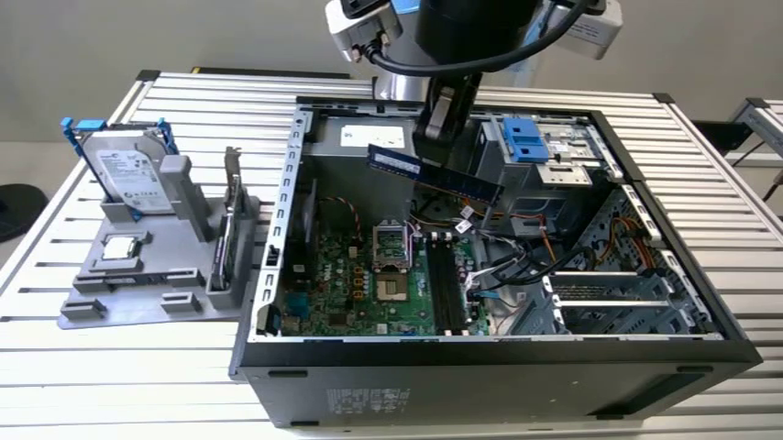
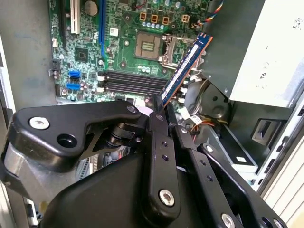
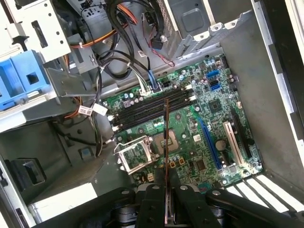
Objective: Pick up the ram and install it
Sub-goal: 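Insert the ram into the slot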
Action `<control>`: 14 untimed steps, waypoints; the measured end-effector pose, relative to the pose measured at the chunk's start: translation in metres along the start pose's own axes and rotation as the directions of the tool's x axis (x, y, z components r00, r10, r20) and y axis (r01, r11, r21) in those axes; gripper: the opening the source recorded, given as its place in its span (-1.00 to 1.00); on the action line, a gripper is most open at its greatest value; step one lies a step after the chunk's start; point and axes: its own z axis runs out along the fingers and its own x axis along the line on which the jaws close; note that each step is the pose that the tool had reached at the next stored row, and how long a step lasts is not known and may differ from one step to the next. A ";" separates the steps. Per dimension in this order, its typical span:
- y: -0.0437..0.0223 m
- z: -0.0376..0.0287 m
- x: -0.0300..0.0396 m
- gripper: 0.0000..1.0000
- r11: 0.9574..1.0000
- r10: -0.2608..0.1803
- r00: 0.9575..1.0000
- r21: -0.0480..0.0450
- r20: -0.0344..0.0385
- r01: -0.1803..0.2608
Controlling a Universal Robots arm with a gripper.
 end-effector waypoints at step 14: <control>0.0000 0.0000 0.0000 -1.00 0.998 0.057 0.998 0.001 -0.002 -0.057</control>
